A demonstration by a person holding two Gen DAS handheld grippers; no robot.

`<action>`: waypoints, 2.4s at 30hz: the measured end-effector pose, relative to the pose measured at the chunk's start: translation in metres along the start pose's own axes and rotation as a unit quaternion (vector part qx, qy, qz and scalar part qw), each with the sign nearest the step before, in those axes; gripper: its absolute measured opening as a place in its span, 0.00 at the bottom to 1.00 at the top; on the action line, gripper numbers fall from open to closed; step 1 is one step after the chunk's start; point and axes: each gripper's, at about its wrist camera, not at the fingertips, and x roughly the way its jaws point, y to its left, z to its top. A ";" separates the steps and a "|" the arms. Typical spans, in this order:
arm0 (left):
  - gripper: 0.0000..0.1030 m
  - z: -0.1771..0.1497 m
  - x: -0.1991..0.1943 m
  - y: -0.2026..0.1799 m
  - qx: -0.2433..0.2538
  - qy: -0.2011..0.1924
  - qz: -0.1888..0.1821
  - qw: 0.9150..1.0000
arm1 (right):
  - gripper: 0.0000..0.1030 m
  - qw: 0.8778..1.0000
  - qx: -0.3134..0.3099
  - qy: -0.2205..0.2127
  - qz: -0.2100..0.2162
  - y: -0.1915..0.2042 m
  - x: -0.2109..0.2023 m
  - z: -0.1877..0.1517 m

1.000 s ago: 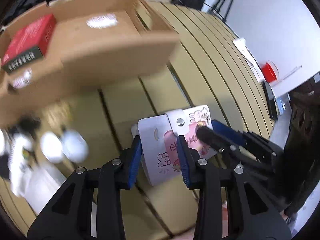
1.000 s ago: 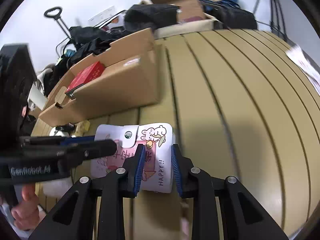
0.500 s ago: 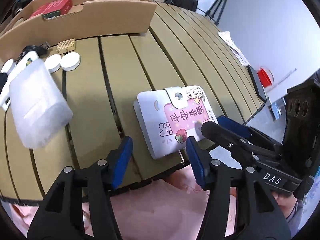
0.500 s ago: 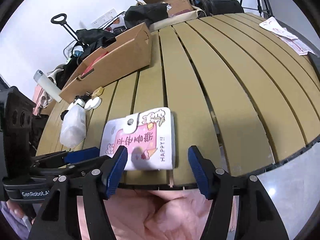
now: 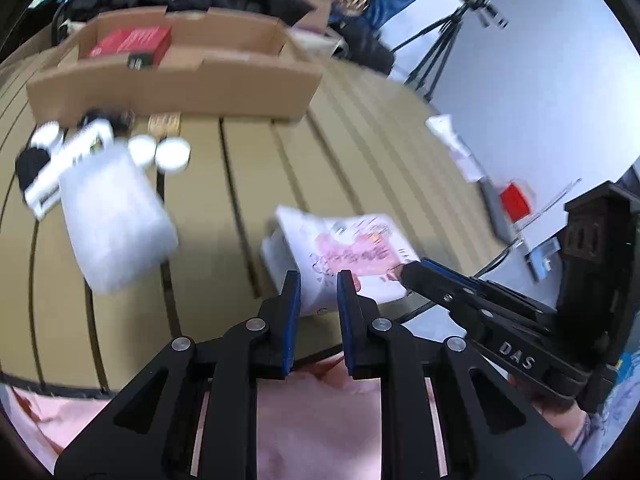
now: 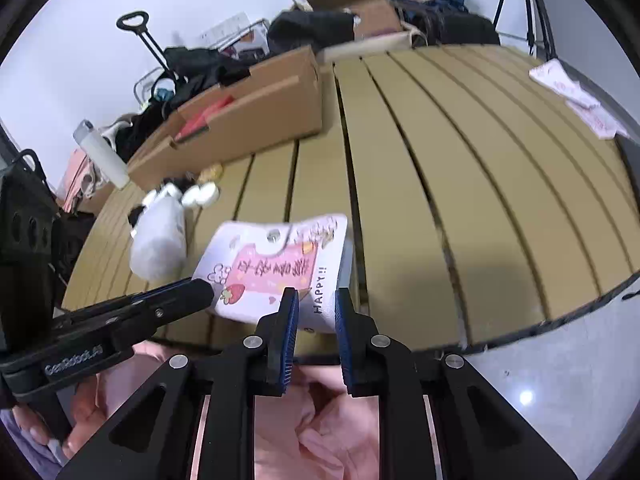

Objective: Organize objects
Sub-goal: 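Place the card wallet into the cardboard tray beside the red box, then withdraw the right gripper from the tray toward the lap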

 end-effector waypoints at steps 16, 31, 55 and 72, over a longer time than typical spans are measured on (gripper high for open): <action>0.17 0.263 0.012 0.077 0.007 -0.096 0.006 0.995 | 0.20 0.995 -0.072 -0.063 0.029 0.066 0.089 0.259; 0.45 0.283 0.087 0.129 -0.003 0.061 0.078 0.995 | 0.20 0.984 -0.142 0.079 -0.075 0.076 0.207 0.279; 1.00 0.100 -0.286 0.036 0.040 -0.085 0.251 0.963 | 0.91 0.967 -0.245 -0.040 -0.053 0.171 -0.142 0.165; 1.00 -0.126 -0.261 -0.006 0.063 -0.135 0.252 0.956 | 0.91 0.978 -0.198 -0.067 0.006 0.177 -0.166 -0.098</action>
